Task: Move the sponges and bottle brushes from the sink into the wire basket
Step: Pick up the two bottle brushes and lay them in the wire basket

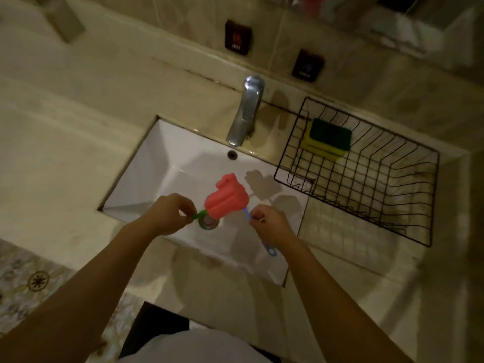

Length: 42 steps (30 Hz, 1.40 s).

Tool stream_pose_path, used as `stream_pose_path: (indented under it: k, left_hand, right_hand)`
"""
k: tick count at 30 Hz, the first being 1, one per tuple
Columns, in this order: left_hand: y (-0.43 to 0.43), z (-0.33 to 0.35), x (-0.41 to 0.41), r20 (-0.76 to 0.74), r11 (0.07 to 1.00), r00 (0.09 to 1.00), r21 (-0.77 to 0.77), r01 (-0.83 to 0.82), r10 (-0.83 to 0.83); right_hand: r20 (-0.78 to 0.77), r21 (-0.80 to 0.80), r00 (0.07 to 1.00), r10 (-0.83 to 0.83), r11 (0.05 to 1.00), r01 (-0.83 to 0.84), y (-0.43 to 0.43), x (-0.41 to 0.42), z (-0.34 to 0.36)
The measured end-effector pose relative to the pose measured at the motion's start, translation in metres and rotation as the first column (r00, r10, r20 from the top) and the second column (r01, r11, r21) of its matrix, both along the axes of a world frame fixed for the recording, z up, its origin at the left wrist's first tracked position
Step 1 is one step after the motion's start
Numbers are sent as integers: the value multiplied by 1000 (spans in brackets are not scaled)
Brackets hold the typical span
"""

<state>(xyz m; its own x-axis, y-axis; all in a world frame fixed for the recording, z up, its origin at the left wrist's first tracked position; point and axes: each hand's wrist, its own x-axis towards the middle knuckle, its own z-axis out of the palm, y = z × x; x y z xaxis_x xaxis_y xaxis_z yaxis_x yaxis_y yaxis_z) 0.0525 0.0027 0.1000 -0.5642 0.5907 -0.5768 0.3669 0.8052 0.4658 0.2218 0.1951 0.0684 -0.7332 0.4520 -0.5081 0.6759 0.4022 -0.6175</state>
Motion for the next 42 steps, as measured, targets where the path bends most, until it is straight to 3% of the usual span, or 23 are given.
stream_pose_path:
  k: [4, 7, 9, 15, 18, 24, 28, 36, 42]
  left_hand:
    - [-2, 7, 17, 214, 984, 970, 105, -143, 118]
    - [2, 13, 33, 427, 924, 869, 163, -346, 250]
    - [6, 16, 43, 493, 890, 824, 188, -416, 281]
    - [23, 26, 71, 615, 835, 732, 208, -509, 293]
    - [42, 28, 85, 639, 817, 710, 215, -534, 296]
    - [94, 34, 113, 782, 713, 573, 254, -653, 246]
    - [125, 40, 133, 827, 705, 535, 275, -654, 174]
    - [170, 44, 173, 884, 655, 402, 159, -739, 239]
    - [191, 35, 190, 857, 684, 430, 133, -717, 285]
  right_hand:
    - [-30, -12, 997, -65, 998, 65, -9, 12, 15]
    - [-74, -52, 991, -112, 993, 108, -16, 20, 21]
    - [-114, -73, 983, -143, 988, 135, -18, 24, 23]
    - [-224, -111, 948, -225, 973, 204, -15, 33, 40]
    - [-270, -63, 929, -251, 968, 243, -2, 41, 57]
    - [-376, 8, 850, -368, 916, 400, 48, 62, 104]
    - [-421, 101, 815, -398, 872, 478, 90, 72, 118]
    - [-261, 363, 869, -420, 792, 491, 159, 72, 73]
    - [-52, 443, 939, -340, 835, 326, 200, 58, 39]
